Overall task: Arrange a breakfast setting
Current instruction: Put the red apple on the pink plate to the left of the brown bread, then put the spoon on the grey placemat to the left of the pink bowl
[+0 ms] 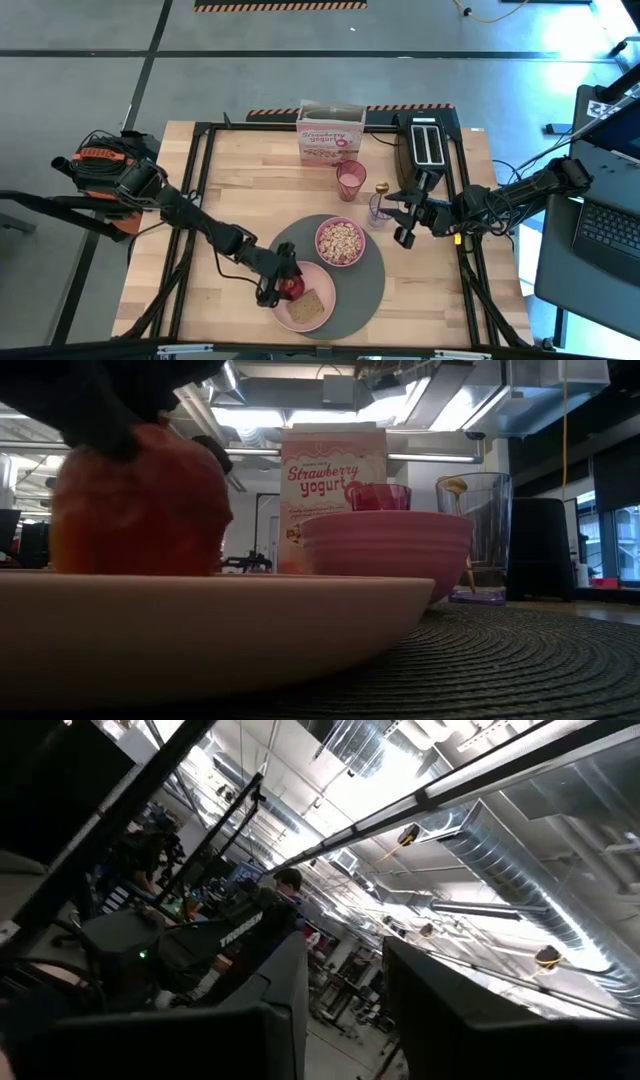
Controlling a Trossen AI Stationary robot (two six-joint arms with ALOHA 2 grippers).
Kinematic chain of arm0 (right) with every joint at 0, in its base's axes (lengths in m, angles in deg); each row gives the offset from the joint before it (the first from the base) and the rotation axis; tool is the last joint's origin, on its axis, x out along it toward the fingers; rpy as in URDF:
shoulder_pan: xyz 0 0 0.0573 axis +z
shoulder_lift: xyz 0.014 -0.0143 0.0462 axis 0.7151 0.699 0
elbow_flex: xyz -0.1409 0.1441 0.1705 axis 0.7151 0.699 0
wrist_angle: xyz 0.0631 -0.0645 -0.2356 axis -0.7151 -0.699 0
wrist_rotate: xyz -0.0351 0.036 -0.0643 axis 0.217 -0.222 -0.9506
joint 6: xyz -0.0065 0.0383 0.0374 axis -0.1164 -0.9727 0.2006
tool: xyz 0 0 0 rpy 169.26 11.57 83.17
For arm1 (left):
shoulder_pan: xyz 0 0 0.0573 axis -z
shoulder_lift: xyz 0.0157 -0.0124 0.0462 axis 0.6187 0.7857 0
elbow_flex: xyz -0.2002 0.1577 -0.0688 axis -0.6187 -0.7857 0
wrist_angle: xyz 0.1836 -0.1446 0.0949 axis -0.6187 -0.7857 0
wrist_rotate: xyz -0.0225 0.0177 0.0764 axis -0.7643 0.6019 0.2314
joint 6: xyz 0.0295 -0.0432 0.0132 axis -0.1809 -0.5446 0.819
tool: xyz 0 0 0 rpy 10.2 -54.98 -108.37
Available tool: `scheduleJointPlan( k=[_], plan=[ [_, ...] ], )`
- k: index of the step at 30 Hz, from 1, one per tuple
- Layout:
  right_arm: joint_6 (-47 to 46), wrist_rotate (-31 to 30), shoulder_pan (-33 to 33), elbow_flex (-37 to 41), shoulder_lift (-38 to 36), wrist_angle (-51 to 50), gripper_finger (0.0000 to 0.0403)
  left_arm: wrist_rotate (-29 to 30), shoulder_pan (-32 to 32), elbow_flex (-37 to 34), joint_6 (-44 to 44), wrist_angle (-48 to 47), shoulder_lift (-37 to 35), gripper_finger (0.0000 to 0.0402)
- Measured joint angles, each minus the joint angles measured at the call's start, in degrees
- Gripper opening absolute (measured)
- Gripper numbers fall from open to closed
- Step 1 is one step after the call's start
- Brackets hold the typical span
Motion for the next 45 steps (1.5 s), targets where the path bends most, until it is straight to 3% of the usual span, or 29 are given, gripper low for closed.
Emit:
scheduleJointPlan(
  k=[21, 27, 31, 39, 45],
  plan=[
    [-1.81, 0.06, 0.04, 0.0, 0.0, -0.47, 0.0104, 0.48, 0.4, 0.0, 1.62, -0.23, -0.04, 0.036],
    [-1.81, 0.06, 0.04, 0.0, 0.0, -0.58, 0.0104, 0.03, 0.38, -0.02, 1.78, 0.71, -0.11, 0.0395],
    [-1.8, 0.06, 0.04, 0.0, 0.0, -0.6, 0.0104, -0.54, 0.36, 0.03, 1.38, 0.69, -0.11, 0.0393],
    [-1.79, 0.06, 0.04, 0.0, 0.0, -0.79, 0.0104, -0.75, 0.14, 3.28, 0.3, -0.95, -2.02, 0.0399],
    [-1.79, 0.08, 0.04, 0.0, 0.02, -0.97, 0.0104, -0.32, -0.08, 7.08, 1.56, -7.22, -3.11, 0.0393]
  ],
)
